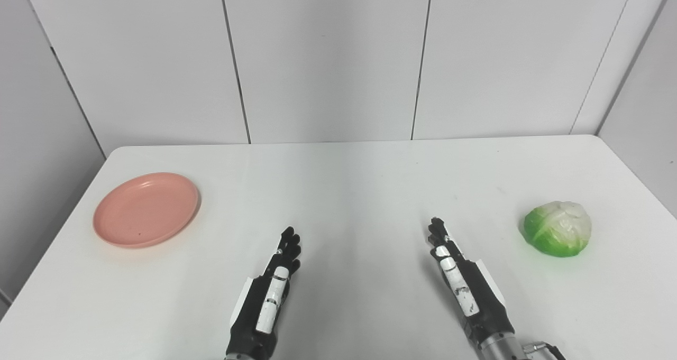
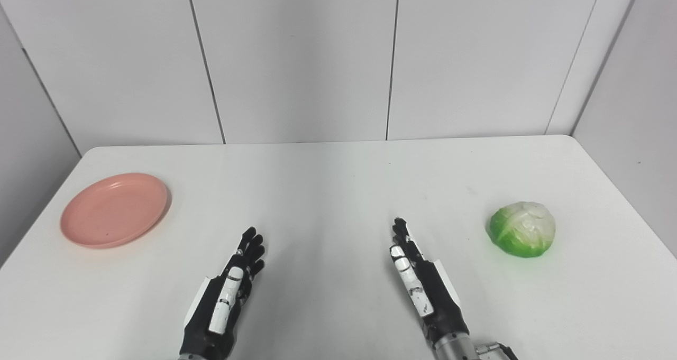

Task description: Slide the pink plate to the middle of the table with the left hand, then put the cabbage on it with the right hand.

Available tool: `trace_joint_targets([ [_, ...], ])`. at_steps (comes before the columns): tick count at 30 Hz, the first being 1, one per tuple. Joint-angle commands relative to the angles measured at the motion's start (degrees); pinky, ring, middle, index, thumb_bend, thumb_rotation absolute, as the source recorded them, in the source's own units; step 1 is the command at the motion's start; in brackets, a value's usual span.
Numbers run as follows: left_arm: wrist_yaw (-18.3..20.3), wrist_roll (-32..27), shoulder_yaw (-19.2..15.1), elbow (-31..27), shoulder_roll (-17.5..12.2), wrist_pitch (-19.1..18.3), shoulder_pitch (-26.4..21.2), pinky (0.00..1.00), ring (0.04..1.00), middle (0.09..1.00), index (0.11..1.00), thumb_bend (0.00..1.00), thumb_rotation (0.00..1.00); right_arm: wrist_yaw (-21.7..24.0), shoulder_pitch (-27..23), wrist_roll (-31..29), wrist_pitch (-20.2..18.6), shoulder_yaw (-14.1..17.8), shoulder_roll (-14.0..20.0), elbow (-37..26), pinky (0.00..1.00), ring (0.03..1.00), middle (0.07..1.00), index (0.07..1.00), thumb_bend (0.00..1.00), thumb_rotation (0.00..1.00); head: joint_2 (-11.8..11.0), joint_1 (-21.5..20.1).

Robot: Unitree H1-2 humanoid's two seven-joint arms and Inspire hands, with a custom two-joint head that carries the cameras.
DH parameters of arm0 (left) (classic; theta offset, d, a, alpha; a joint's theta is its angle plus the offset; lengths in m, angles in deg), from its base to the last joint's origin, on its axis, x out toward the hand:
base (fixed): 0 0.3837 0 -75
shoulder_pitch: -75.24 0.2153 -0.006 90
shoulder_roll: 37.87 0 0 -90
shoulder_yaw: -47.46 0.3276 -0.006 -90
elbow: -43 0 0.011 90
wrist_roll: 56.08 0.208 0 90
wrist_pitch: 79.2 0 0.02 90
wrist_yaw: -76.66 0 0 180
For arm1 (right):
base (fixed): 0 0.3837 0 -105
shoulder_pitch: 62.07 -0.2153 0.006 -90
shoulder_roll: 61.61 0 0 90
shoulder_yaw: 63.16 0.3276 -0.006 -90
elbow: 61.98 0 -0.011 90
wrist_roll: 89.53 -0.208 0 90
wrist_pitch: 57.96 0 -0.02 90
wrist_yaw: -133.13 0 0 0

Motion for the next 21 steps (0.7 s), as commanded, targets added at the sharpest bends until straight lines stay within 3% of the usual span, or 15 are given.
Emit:
trace_joint_targets([
  [1,0.09,0.01,0.11,1.52,-0.28,-0.71,2.47,1.0,1.0,1.0,1.0,0.37,1.0,0.22,0.61,-0.25,-2.02,-0.14,-0.17,0.03,1.0,0.996,1.0,1.0,0.25,1.0,0.02,0.08],
  [21,0.25,-0.15,0.03,2.1,-0.36,-0.35,2.35,1.0,1.0,1.0,1.0,0.38,1.0,0.31,0.57,-0.32,-2.04,-0.09,-0.03,0.22,1.0,0.994,1.0,1.0,0.25,1.0,0.02,0.26],
])
